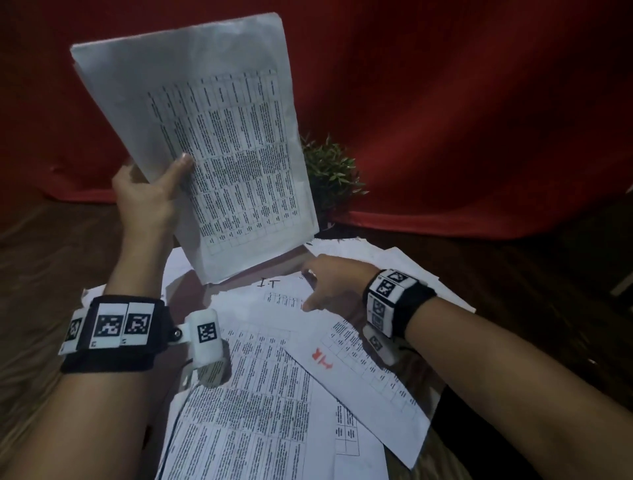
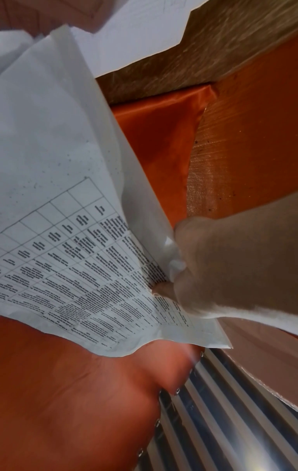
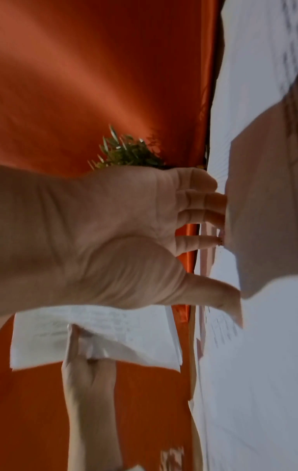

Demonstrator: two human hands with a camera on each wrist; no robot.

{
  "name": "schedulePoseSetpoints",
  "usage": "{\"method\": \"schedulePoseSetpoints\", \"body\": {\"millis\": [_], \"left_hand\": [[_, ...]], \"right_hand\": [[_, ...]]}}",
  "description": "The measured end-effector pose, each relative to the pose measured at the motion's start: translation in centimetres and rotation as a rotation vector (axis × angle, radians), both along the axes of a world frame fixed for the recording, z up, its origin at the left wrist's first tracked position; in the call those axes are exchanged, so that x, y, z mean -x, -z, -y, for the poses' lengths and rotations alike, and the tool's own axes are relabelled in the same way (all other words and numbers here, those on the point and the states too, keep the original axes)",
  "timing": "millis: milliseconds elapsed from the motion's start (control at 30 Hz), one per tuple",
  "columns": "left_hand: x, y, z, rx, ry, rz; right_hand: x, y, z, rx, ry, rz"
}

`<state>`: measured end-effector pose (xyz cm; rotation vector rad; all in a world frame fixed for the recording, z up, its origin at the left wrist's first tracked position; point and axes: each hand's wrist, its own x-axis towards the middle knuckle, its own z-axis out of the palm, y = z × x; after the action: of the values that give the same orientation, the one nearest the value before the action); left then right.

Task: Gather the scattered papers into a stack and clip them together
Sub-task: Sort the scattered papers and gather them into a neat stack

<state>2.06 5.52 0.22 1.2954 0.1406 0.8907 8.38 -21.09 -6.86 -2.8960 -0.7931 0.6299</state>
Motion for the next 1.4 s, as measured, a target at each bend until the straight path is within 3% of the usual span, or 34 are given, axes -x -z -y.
{"method": "schedulePoseSetpoints", "body": {"millis": [133,333,533,633,767,933,1033,1167,1300,1400], "left_hand": [[0.1,-0.2,-0.8,0.019,0.008,-0.009],[0.1,-0.3,-1.6,0.040,-0.036,0.034],[0.2,-0.3,-2.6,0.025,-0.057,0.072],[0.6,-0.5,-2.6,0.045,-0.056,0.106],[0.7,-0.6,-2.3,0.000,-0.088,0.099],[-0.6,0.6,-4.1,0.108,-0.097,0.137],[-3.2,2.5,-7.0,0.115,-0.082,0.144],[-6.6,5.3,-8.7,0.145,-0.069,0.150],[-6.1,4.8,-7.5,0.060,-0.017,0.121],[-2.0,1.1,-3.0,0.101,-0.002,0.069]], "right_hand": [[-1.2,-0.1,0.5,-0.027,0.100,-0.012],[-5.0,0.0,3.7,0.046,0.155,0.167],[-6.4,-2.0,8.1,-0.331,0.388,0.306],[-6.5,-4.2,9.3,-0.366,0.363,0.341],[-6.9,-7.8,10.9,-0.581,0.342,0.448],[-6.3,-14.3,14.2,-0.719,0.344,0.647],[-3.5,-20.2,15.8,-0.629,0.358,0.876],[2.0,-26.4,15.1,-0.261,0.201,1.104],[6.5,-28.5,10.3,0.064,0.020,0.965],[7.9,-25.2,5.2,0.412,-0.346,0.929]]}}
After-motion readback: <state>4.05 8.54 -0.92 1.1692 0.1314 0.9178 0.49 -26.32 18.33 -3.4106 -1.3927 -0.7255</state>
